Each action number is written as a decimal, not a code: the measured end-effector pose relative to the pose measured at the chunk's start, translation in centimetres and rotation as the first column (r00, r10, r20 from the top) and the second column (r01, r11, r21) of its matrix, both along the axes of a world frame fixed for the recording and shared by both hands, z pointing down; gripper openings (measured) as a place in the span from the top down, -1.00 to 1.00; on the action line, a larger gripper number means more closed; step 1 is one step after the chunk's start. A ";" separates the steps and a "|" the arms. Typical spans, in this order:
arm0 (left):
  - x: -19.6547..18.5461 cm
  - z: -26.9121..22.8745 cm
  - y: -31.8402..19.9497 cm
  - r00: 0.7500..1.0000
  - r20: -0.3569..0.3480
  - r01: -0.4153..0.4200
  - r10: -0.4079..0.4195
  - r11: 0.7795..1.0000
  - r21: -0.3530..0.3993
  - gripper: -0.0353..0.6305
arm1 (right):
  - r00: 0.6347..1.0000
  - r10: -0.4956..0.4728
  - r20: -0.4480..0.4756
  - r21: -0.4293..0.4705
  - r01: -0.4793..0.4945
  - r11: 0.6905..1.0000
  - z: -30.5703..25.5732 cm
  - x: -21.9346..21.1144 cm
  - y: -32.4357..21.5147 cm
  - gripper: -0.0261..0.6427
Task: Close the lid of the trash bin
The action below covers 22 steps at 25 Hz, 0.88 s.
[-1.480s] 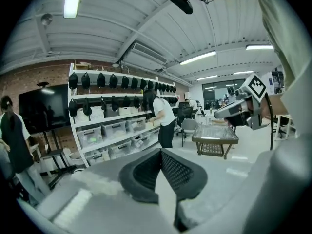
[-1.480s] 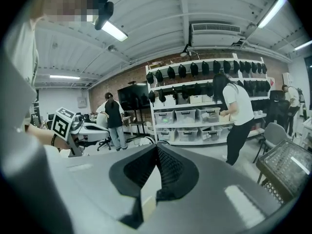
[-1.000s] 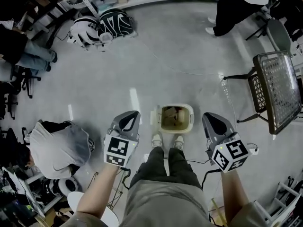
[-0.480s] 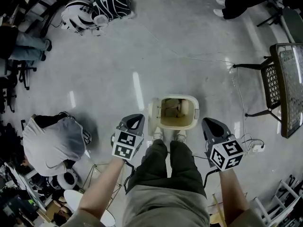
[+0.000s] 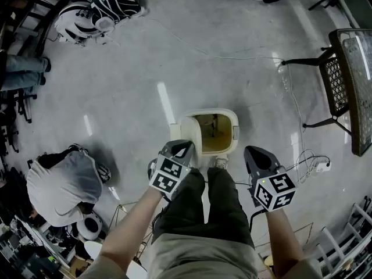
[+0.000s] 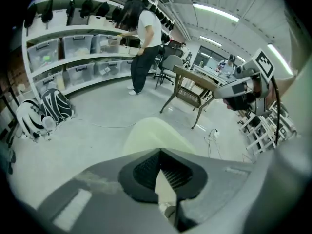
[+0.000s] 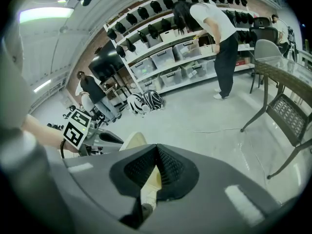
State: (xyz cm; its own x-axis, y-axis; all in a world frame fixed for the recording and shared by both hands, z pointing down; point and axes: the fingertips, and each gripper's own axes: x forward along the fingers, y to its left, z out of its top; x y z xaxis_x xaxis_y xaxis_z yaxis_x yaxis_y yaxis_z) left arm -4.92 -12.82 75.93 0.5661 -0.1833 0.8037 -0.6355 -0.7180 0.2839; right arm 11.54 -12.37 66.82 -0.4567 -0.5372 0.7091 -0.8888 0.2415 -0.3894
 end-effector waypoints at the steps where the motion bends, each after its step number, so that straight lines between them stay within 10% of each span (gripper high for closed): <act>1: 0.7 1.2 0.3 1.000 0.011 -0.013 0.013 1.000 -0.017 0.89 | 1.000 0.009 0.000 -0.002 -0.009 1.000 0.5 0.4 0.2 0.91; 22: 9.9 16.9 1.3 0.979 0.083 -0.174 0.188 0.972 -0.160 0.88 | 0.970 0.240 0.043 -0.083 -0.236 0.968 15.4 6.8 2.5 0.91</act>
State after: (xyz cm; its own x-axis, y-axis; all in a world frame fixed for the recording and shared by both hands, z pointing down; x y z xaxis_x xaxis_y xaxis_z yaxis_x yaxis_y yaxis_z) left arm 5.03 -11.48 92.88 0.4965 0.0425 0.8670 -0.5288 -0.7772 0.3410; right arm 18.38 -9.85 82.18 -0.3599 -0.5800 0.7308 -0.8950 -0.0065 -0.4459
